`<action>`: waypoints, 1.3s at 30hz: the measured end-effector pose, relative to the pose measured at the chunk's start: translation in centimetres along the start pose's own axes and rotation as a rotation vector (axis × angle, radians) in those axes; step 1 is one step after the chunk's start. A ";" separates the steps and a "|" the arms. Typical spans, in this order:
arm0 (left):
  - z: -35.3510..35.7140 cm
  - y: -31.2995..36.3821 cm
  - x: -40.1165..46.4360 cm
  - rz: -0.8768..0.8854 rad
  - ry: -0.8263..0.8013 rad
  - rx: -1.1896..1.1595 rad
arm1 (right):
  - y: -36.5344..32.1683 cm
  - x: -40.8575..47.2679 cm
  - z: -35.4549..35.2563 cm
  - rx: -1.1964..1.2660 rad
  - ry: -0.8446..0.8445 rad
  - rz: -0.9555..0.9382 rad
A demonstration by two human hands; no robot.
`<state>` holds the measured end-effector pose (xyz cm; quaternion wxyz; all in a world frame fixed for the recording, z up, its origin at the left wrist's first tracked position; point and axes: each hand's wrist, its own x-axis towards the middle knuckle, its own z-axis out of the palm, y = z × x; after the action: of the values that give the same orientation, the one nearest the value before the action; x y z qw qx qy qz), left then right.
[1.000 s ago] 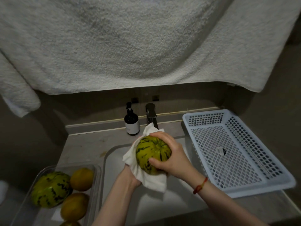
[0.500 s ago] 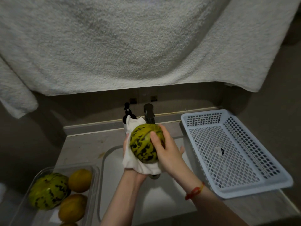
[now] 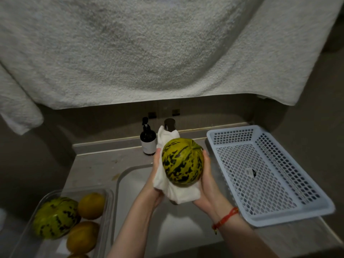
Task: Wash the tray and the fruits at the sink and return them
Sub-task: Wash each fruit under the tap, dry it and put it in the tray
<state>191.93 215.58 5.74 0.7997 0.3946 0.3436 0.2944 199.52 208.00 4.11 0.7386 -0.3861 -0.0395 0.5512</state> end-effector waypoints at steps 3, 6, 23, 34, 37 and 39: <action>-0.5 0.2 -0.1 0.096 0.025 0.266 | -1.0 -0.1 0.0 -0.123 0.047 -0.143; -1.0 0.1 -0.4 0.231 -0.049 0.279 | -2.0 -0.4 0.4 -0.239 0.087 -0.353; -0.7 0.4 -1.1 -0.297 -0.268 -0.296 | -2.5 -2.0 -0.1 -0.430 -0.140 -0.514; -0.4 0.3 -1.3 -0.225 -0.280 -0.196 | -2.0 -2.0 1.3 -0.991 -0.077 -0.927; -0.6 0.9 -1.4 -0.212 -0.357 -0.205 | -2.0 -2.0 0.4 -1.295 -0.117 -1.114; -0.4 1.8 -1.7 -0.220 -0.335 -0.104 | -1.4 -2.2 -0.5 -1.383 -0.140 -1.178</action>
<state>190.30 215.44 7.60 0.8924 0.3562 0.2311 0.1528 200.01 205.79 5.48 0.5005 -0.6260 -0.5968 -0.0396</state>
